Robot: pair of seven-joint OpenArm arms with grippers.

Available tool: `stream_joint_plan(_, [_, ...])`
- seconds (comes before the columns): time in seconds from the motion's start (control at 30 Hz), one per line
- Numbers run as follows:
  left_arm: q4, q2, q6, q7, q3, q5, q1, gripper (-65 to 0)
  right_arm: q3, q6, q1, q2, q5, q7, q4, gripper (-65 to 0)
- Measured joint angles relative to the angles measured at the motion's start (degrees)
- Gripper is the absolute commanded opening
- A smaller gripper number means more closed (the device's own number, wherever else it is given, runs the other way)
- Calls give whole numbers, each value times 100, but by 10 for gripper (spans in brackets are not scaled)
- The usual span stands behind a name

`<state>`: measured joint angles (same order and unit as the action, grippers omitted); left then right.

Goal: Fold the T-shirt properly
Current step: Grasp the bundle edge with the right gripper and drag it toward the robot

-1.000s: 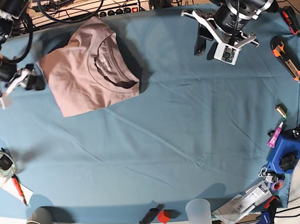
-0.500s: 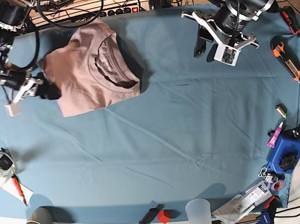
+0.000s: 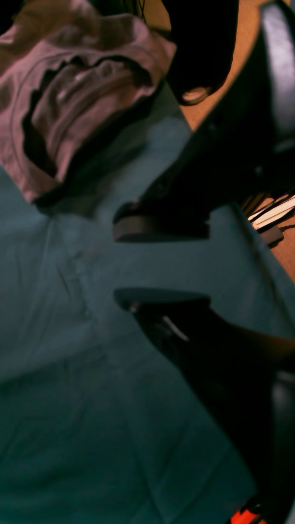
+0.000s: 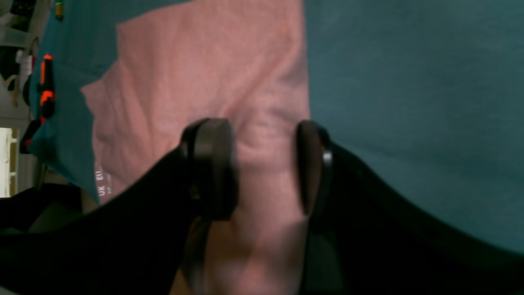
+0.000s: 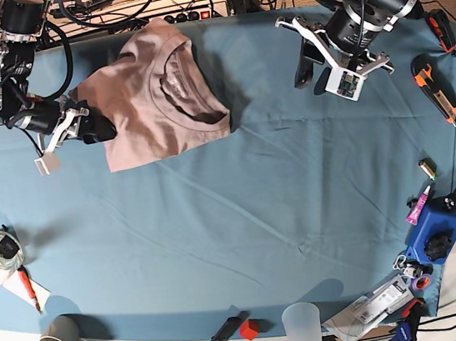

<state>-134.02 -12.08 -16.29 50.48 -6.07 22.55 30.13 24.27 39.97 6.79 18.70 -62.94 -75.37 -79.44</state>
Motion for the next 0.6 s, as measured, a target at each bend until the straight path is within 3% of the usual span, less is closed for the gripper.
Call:
stream_joint_plan(0.07, [0, 0, 0, 0, 0, 0, 0, -476, 2, -2, 15, 0, -13, 2, 0, -429])
stream_joint_plan(0.2, [0, 0, -2, -2, 0, 0, -15, -476, -2, -7, 20, 2, 4, -11, 4, -647])
stream_joint_plan(0.5, [0, -2, 0, -4, 0, 26, -76, -476, -28, -76, -365, 0, 192, -393, 33, -650])
stream_joint_plan(0.6, [0, -2, 0, -11, 0, 181, -79, -476, -57, -85, -785, -66, 627, -433, 66, -650])
